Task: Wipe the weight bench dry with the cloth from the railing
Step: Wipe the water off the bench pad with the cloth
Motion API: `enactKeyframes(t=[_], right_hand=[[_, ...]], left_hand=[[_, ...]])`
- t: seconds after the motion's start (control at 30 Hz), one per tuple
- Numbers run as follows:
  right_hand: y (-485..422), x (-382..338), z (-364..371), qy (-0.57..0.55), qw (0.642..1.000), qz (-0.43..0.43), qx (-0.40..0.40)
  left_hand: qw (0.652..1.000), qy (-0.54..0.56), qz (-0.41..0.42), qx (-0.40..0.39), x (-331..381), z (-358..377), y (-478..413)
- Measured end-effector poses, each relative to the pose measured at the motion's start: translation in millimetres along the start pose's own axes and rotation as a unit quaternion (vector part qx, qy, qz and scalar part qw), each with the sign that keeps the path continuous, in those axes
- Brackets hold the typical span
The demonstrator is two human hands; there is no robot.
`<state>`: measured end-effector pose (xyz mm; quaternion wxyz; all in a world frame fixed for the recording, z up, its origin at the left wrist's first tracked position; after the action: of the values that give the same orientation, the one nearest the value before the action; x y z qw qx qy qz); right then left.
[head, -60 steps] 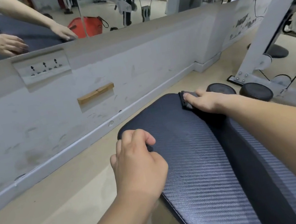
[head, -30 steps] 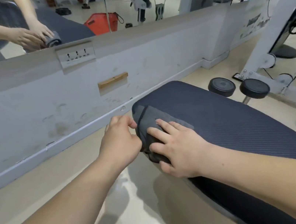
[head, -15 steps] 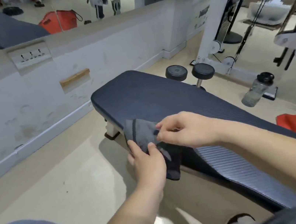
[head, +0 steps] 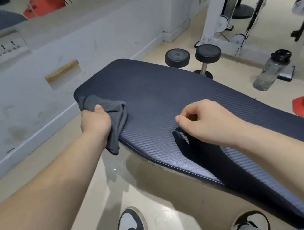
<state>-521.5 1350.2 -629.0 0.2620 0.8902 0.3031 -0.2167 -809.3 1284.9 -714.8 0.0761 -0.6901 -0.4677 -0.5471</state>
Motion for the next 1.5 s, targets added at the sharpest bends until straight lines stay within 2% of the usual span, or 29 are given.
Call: enactKeyframes(t=[0.13, 0.3, 0.5, 0.63, 0.73, 0.8, 0.87, 0.97, 1.03, 1.07, 1.17, 1.23, 1.33, 1.43, 1.5], right_hand=[[-3.3, -8.9, 8.1, 0.007, 0.999, -0.012, -0.043], [-0.9, -5.6, 2.3, 0.019, 0.999, -0.003, -0.05], [13.8, 2.2, -3.8, 0.012, 0.998, 0.013, -0.057], [42.0, 4.7, -5.7, 0.017, 0.997, 0.044, -0.062], [75.3, 10.2, -5.1, 0.022, 0.996, 0.073, -0.047], [103.0, 15.3, -0.7, 0.038, 0.995, 0.091, -0.034], [135.7, 26.7, 3.6, 0.049, 0.991, 0.123, -0.023], [192.0, 56.6, 5.1, 0.025, 0.979, 0.199, 0.019], [228.1, 78.9, 11.4, -0.009, 0.964, 0.261, 0.038], [243.2, 90.3, 18.5, -0.029, 0.955, 0.295, 0.021], [271.5, 118.1, 48.1, -0.102, 0.907, 0.394, -0.109], [280.3, 131.8, 60.7, -0.15, 0.887, 0.418, -0.128], [292.4, 154.7, 79.3, -0.335, 0.86, 0.383, -0.035], [313.3, 177.7, 103.5, -0.542, 0.772, 0.326, 0.071], [324.5, 193.0, 115.2, -0.603, 0.725, 0.308, 0.126]], left_hand=[[0.999, -0.031, -0.018, 0.017, 6.9, -8.2, -24.4], [0.991, -0.121, -0.026, 0.048, 0.5, -11.3, 4.0], [0.996, -0.077, 0.026, 0.033, -23.1, 24.5, 88.0], [0.999, 0.019, 0.037, 0.028, -50.7, 65.6, 160.9], [0.991, 0.132, 0.026, -0.015, -64.6, 103.7, 218.8], [0.979, 0.185, 0.005, -0.087, -70.3, 134.2, 259.1], [0.965, 0.213, -0.017, -0.154, -76.3, 162.8, 292.7], [0.953, 0.196, -0.034, -0.227, -80.1, 193.9, 328.9], [0.947, 0.169, -0.035, -0.272, -80.3, 210.0, 351.5], [0.943, 0.159, -0.036, -0.291, -80.0, 216.0, 361.5], [0.941, 0.132, -0.038, -0.308, -82.7, 228.2, 380.7], [0.939, 0.122, -0.039, -0.319, -83.4, 233.7, 392.2], [0.921, 0.14, -0.053, -0.36, -88.3, 243.8, 414.4], [0.917, 0.132, -0.054, -0.373, -95.0, 250.9, 426.6], [0.912, 0.125, -0.059, -0.385, -99.3, 256.8, 434.3]])
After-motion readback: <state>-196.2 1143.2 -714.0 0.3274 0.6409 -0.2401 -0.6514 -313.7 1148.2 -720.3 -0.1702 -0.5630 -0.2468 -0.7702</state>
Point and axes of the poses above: each hand's wrist, its own y-axis away from the middle knuckle, its own z-axis out of the palm, x = y × z, the point moved 4 cm from there along -y, towards the middle knuckle, and after that the axes turned 15 degrees about -x, right-handed, at the moved point
